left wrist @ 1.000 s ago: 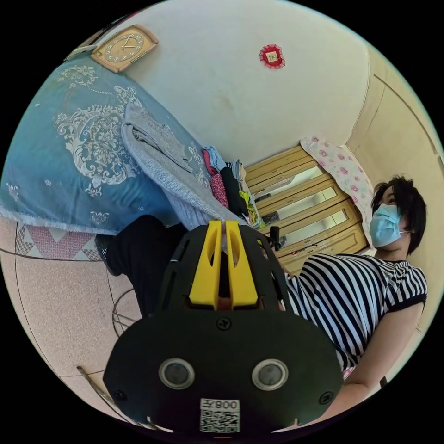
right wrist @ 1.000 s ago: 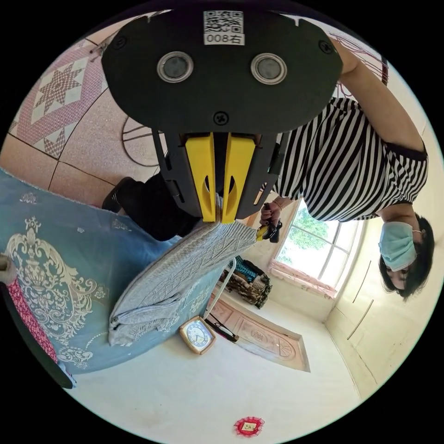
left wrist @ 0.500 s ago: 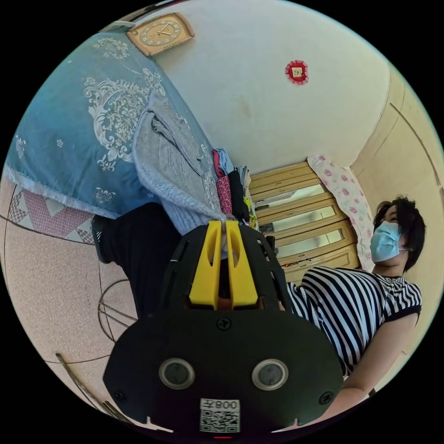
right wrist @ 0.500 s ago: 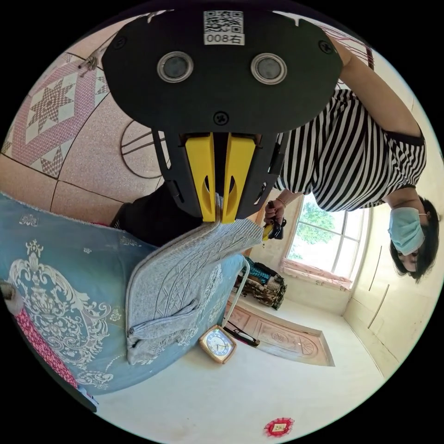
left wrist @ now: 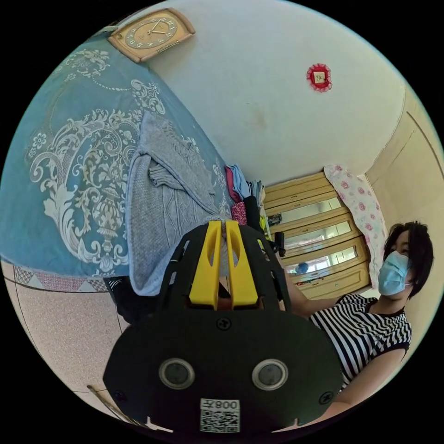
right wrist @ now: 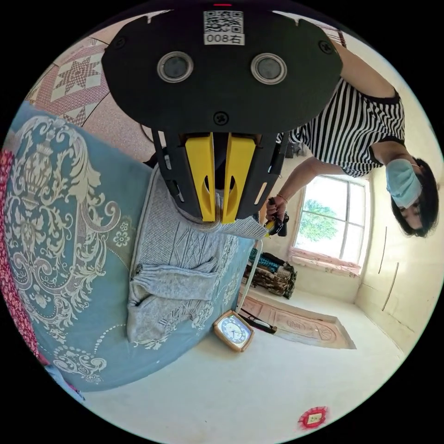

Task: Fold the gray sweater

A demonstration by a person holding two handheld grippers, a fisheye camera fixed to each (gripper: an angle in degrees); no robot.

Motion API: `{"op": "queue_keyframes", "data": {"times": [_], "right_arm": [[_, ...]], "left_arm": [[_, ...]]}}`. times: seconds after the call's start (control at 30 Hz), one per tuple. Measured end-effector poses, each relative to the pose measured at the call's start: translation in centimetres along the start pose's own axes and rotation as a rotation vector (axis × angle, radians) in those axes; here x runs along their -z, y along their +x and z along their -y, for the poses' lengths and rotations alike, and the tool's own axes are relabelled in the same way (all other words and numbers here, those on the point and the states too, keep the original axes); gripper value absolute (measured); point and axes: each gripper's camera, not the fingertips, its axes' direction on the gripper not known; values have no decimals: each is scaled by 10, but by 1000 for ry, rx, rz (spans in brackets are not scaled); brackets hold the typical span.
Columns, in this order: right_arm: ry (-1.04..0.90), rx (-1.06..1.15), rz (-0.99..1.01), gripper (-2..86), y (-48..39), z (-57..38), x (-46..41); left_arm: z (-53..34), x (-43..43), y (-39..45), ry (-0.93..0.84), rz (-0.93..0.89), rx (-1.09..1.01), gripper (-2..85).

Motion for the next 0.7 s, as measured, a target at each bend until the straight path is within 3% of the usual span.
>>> {"op": "queue_keyframes", "data": {"times": [0.33, 0.6, 0.7], "right_arm": [[-49, -338, 54, 40, 62, 115, -38], [141, -220, -74, 75, 8, 139, -25], [225, -122, -150, 83, -33, 145, -27]], "left_arm": [[102, -63, -39, -25, 111, 301, 36], [135, -69, 4, 165, 58, 220, 75], [149, -81, 38, 100, 152, 125, 78]]}}
